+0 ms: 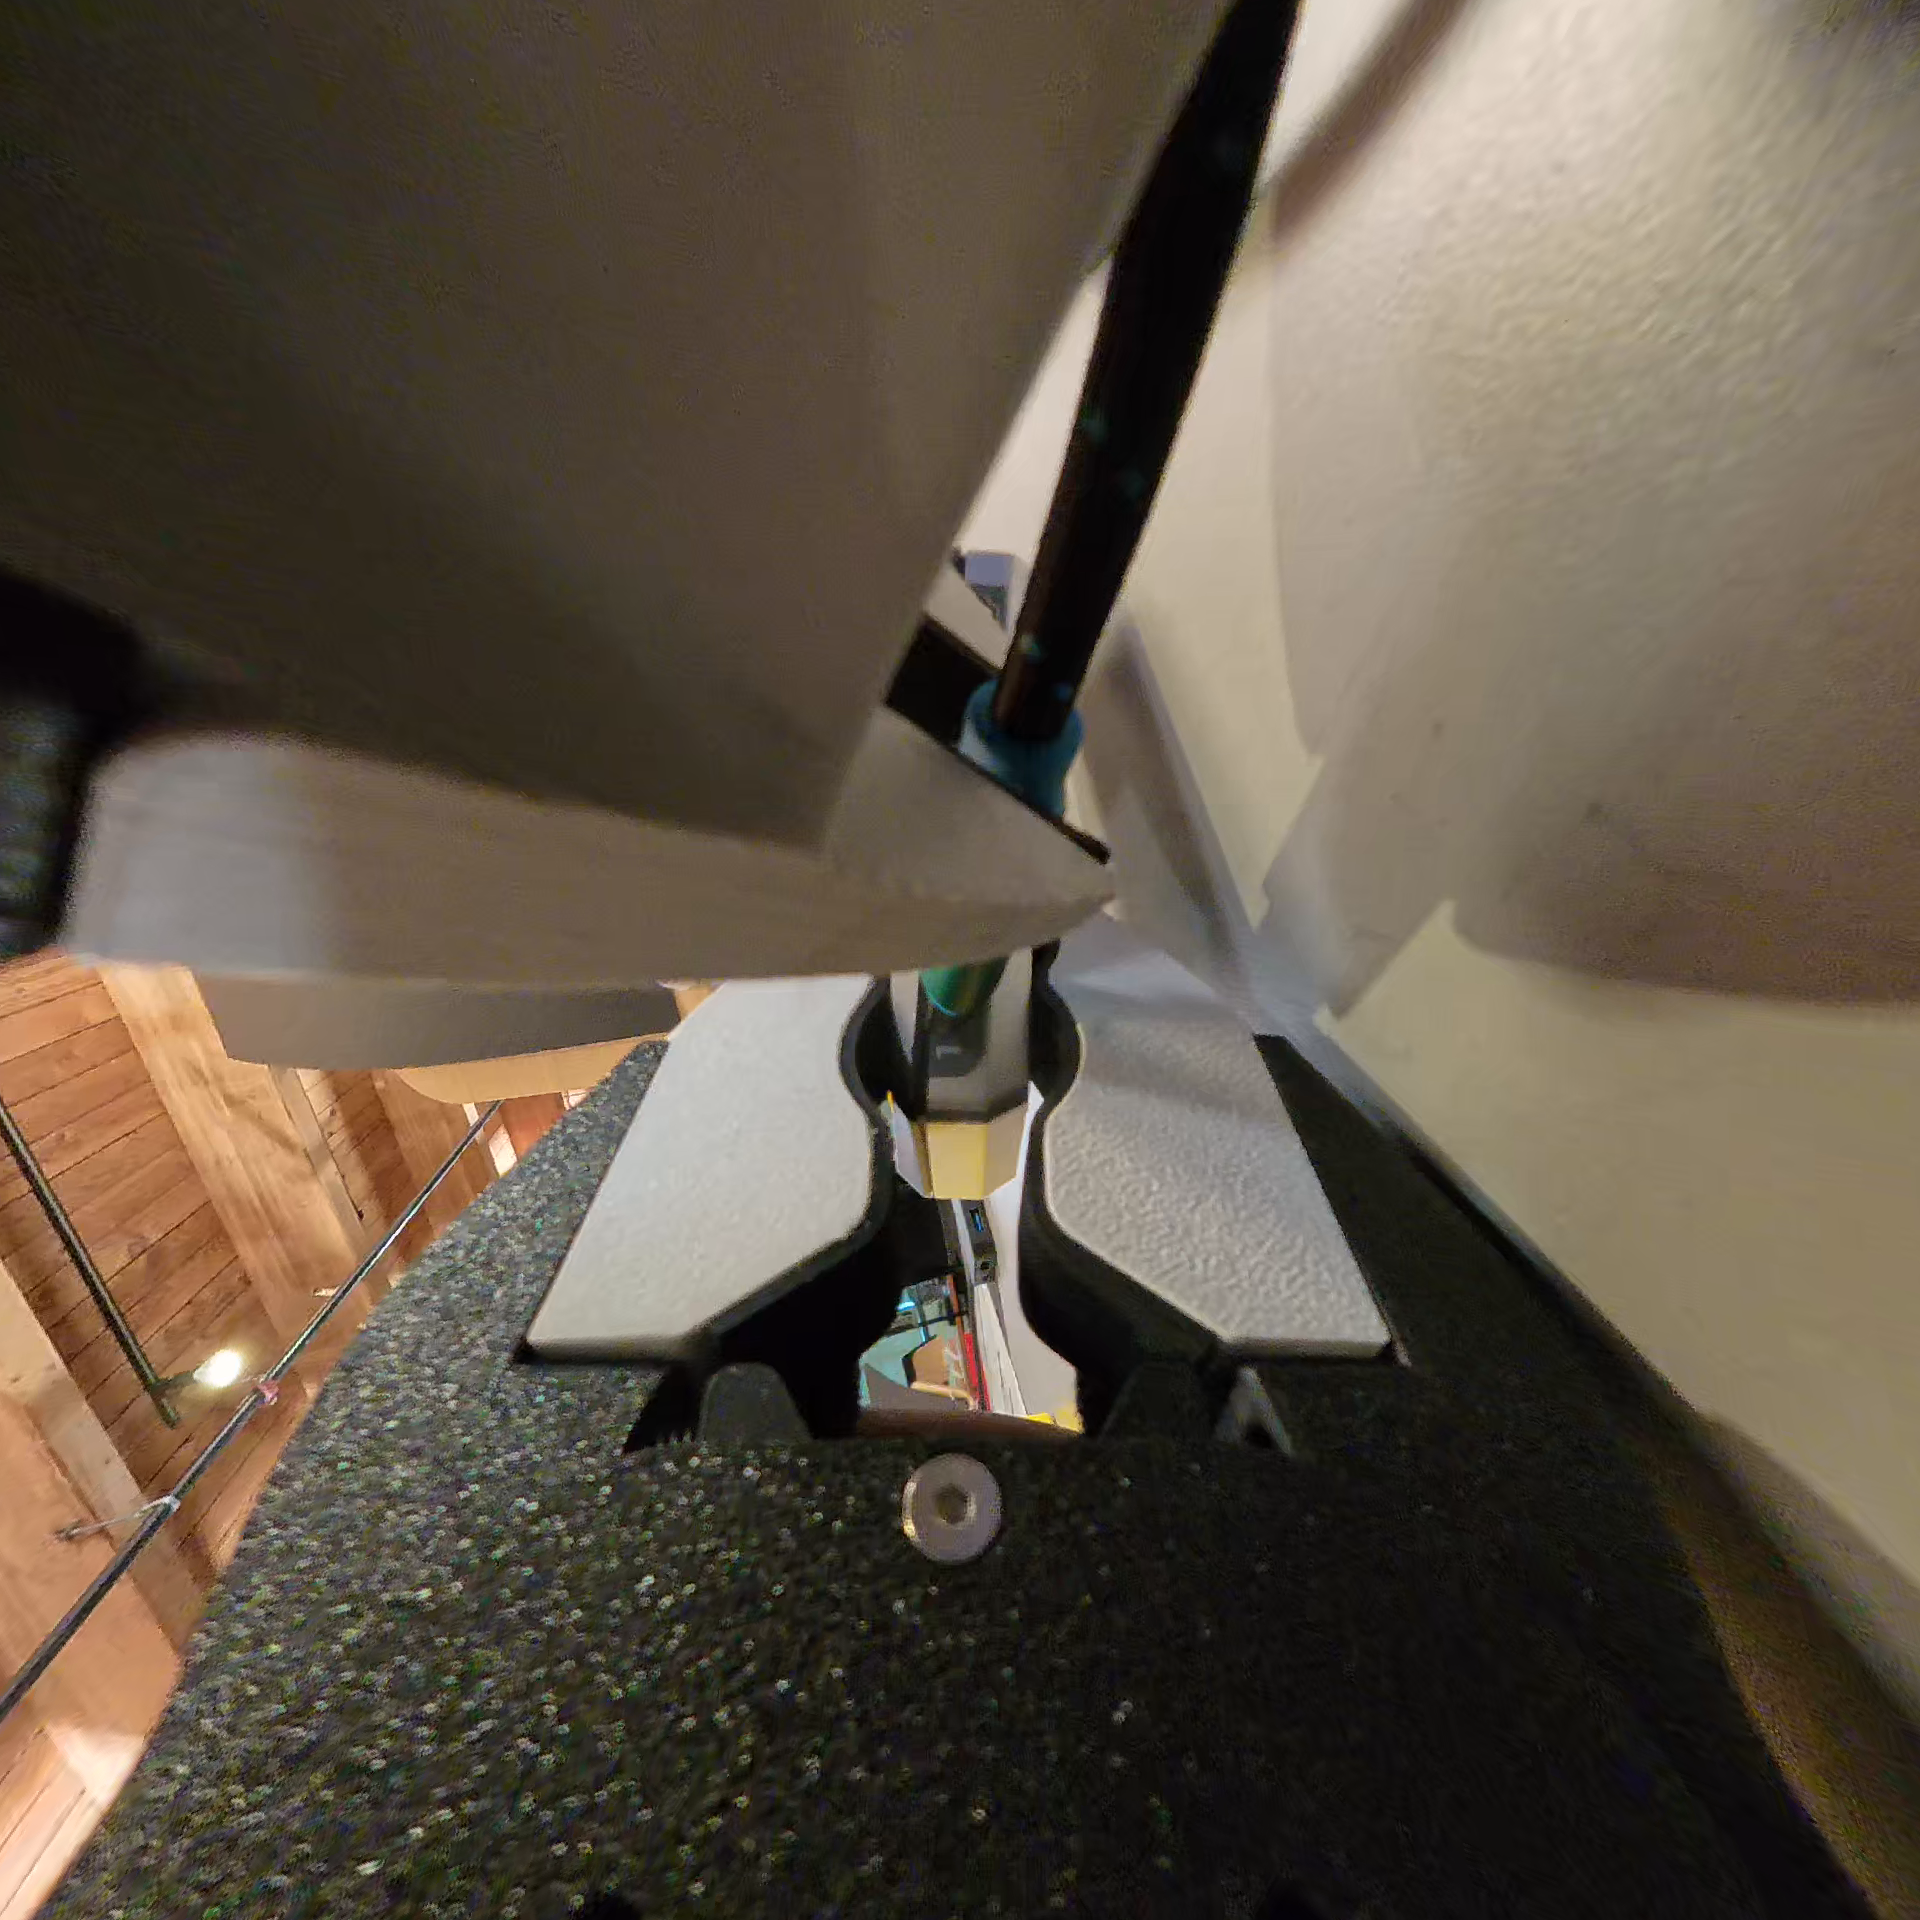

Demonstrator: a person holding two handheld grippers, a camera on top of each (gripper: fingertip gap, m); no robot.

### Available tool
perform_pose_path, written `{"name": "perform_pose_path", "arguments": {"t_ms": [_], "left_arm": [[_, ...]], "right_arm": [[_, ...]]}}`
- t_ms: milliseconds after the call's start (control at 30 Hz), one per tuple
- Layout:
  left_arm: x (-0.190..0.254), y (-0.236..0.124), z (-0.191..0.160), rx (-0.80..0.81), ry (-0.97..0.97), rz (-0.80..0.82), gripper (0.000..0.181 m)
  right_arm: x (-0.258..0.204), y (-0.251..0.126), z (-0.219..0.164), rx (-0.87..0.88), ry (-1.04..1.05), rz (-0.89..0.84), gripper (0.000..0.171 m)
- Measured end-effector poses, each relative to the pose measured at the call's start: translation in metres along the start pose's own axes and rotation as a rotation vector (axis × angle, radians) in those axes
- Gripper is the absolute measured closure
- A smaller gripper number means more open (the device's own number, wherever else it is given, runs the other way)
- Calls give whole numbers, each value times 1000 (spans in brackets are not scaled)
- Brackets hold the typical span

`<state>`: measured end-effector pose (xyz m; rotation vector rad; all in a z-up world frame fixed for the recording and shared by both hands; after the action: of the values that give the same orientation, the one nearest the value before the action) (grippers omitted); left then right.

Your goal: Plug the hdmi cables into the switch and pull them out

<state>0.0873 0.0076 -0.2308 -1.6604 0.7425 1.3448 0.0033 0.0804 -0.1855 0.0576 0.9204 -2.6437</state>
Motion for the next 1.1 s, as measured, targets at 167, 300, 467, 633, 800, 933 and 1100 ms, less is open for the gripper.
{"name": "perform_pose_path", "arguments": {"t_ms": [167, 300, 467, 633, 800, 933, 1100], "left_arm": [[-5, -1, -4, 37, -62, 0, 159], [-5, -6, -10, 189, -66, -32, 160], [-4, -9, -13, 224, -133, -82, 159], [-6, -8, -10, 191, -184, -65, 160], [-9, -6, -5, 161, -202, -20, 161], [-7, -6, -3, 148, -144, -12, 161], [-5, -6, -1, 130, -73, -5, 161]], "right_arm": [[0, -2, 2, 17, -18, -11, 152], [2, -3, 1, 3, -55, -60, 152], [2, 0, 0, -8, -77, -67, 152], [3, -3, 2, 4, -71, -89, 152], [0, -4, 3, 13, -80, -111, 152], [-2, -4, 3, 10, -89, -109, 152], [-1, -6, 5, 25, -71, -89, 152]]}}
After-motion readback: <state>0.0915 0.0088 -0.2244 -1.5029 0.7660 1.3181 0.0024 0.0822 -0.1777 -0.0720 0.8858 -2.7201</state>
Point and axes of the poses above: each gripper's, where its closed fingertips meet, y out along the fingers, z out of its top, x = y × z across the jaws, the point moved 10 cm from there along -y, back along the fingers, and after that the axes turned 8 degrees about x, right-handed, at the moved point
